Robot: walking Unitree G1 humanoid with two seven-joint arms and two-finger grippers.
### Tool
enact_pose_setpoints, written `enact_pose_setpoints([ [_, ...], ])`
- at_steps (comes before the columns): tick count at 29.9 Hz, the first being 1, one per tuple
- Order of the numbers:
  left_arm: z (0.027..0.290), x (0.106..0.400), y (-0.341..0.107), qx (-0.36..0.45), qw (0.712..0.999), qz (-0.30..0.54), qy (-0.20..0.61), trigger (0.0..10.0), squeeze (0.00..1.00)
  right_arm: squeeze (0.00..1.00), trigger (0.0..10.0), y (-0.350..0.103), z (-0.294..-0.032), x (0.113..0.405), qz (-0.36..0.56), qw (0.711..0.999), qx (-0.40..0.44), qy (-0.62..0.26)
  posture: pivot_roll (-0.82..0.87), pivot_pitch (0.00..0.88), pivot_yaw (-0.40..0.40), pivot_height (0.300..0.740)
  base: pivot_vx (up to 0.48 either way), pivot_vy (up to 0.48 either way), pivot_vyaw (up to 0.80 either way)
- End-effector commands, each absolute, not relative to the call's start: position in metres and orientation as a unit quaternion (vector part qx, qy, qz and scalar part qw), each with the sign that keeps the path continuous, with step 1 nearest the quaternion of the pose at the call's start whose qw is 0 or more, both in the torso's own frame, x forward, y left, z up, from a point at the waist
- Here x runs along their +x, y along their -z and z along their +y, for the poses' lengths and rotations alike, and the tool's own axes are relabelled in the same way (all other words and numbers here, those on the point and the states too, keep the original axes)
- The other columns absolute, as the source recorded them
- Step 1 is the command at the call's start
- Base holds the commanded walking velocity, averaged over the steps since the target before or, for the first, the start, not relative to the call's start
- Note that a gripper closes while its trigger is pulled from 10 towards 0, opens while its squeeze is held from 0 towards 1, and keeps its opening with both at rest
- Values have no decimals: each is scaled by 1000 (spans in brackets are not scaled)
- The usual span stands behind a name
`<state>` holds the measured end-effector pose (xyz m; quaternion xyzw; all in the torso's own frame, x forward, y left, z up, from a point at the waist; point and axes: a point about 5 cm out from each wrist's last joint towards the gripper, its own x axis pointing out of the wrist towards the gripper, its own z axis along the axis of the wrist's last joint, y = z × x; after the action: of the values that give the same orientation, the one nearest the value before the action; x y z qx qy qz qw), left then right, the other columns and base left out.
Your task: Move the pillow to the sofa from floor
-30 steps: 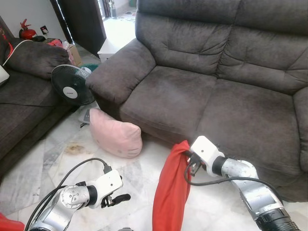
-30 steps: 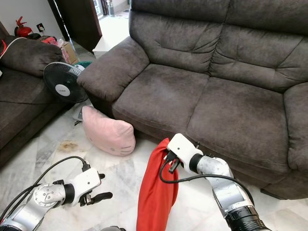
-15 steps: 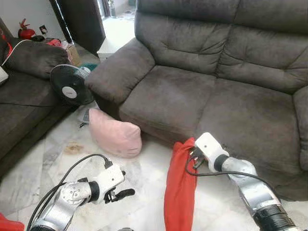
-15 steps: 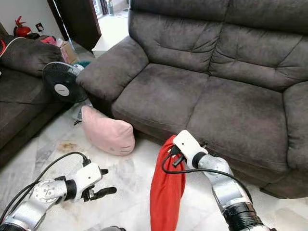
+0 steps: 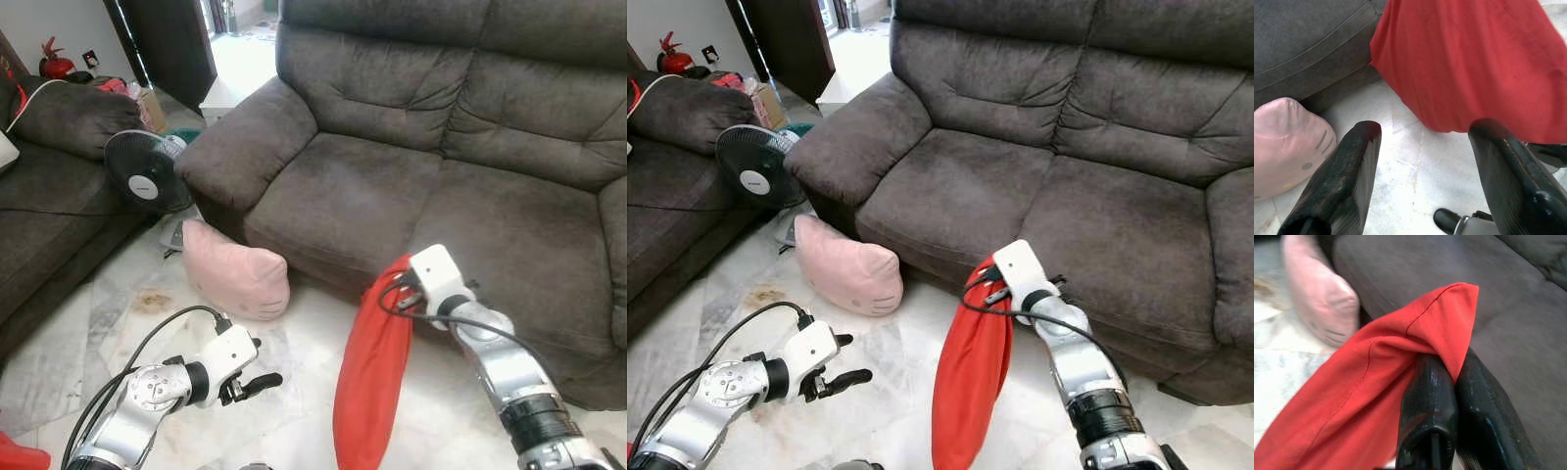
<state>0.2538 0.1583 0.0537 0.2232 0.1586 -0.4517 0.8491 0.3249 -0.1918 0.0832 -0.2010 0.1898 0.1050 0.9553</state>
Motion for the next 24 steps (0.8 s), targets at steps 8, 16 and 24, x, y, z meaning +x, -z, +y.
enact_pose_setpoints([
  [8,160,253,-52,222,854,164,441,10000,0,0,10000,-88,-222,328,207,945,-254,-18,113,51,21,740,0,0,0],
  [16,160,252,-51,221,852,168,443,10000,0,0,10000,-66,-237,316,261,933,-247,30,117,53,21,740,0,0,0],
  [24,160,251,-49,225,849,173,445,10000,0,0,10000,-45,-257,297,309,911,-265,70,112,60,21,740,0,0,0],
])
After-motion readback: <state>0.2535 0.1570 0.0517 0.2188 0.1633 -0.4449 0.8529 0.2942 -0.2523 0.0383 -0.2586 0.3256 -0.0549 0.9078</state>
